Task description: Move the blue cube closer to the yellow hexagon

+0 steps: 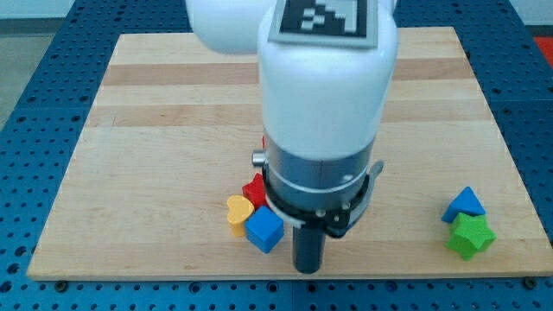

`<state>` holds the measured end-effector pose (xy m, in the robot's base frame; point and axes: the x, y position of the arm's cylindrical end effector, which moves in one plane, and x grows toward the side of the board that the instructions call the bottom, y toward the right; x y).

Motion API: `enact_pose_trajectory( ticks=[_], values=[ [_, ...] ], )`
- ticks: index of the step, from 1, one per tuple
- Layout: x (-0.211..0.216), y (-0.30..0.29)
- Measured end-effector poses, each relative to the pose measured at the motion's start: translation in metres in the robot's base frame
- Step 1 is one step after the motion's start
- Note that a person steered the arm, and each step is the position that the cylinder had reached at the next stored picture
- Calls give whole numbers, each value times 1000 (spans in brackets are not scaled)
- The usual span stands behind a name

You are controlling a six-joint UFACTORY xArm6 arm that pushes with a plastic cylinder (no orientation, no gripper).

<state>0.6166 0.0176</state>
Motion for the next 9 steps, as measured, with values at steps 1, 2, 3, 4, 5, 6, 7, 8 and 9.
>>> enact_pose_trajectory(
  ticks=[1,2,3,4,5,6,7,8,9],
  values=[
    [2,-1],
    [2,-49],
    [2,-94],
    [2,-94],
    [2,-88],
    [1,-76],
    [1,-75],
    [-12,-70],
    [-87,-9]
  ],
)
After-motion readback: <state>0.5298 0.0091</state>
